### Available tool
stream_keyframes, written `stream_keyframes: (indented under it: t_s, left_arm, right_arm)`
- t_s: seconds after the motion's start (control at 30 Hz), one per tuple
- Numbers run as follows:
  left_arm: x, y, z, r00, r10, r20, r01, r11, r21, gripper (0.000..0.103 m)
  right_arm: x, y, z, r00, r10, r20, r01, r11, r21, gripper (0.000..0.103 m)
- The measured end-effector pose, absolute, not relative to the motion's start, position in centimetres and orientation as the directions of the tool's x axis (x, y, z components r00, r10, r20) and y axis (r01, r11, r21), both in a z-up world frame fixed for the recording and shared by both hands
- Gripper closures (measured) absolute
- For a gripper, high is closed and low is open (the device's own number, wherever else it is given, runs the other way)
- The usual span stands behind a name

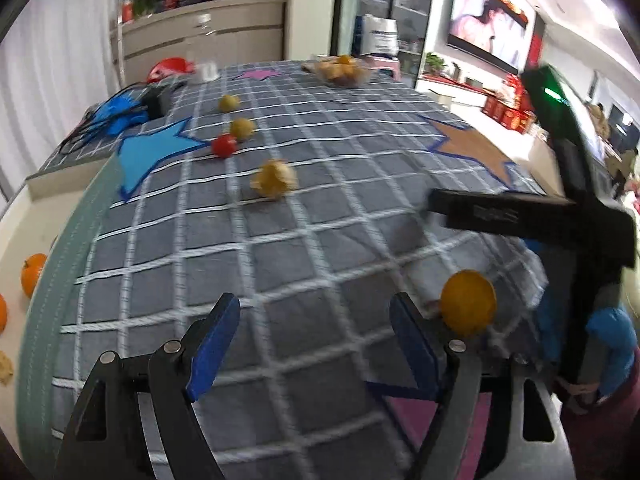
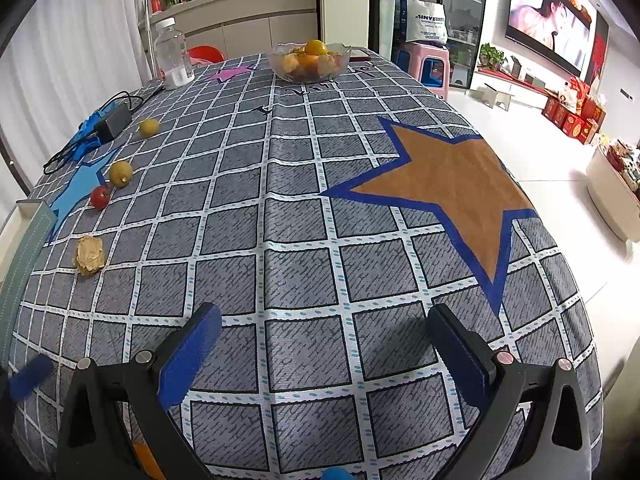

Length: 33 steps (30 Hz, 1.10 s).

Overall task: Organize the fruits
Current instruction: 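Grasp a yellow husked fruit with the left gripper while the right moves to the orange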

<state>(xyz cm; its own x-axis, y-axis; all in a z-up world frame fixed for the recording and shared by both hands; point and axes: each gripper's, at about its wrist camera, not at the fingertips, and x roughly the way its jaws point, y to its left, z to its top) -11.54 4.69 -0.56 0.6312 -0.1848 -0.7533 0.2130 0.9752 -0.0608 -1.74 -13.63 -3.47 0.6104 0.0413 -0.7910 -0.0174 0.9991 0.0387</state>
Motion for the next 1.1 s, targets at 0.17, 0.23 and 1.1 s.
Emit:
stream_keyframes:
  t_s: [0.17, 0.23, 1.1]
  left_arm:
    - [-13.3, 1.7, -0.1, 0.652, -0.214, -0.727, 0.279, 0.96, -0.032, 0.022]
    - [-13.4, 0.9, -0.4, 0.656, -0.199, -0.728, 0.286, 0.958, -0.003, 0.022]
    - [0.0, 5.0, -0.5, 0.547, 0.021, -0.837, 0.078, 0.994, 0.076, 0.033]
  right_arm:
    - [-1.8, -13.6, -3.5, 0.61, 0.04, -0.791, -0.017, 0.999, 0.037, 0.0]
    - [-1.8, -13.6, -3.5, 0.61, 0.04, -0.791, -0.017, 0.999, 0.038, 0.0]
    - [-1.7, -13.5, -3.6, 0.608, 0.033, -0.793, -0.016, 0.999, 0.029, 0.0]
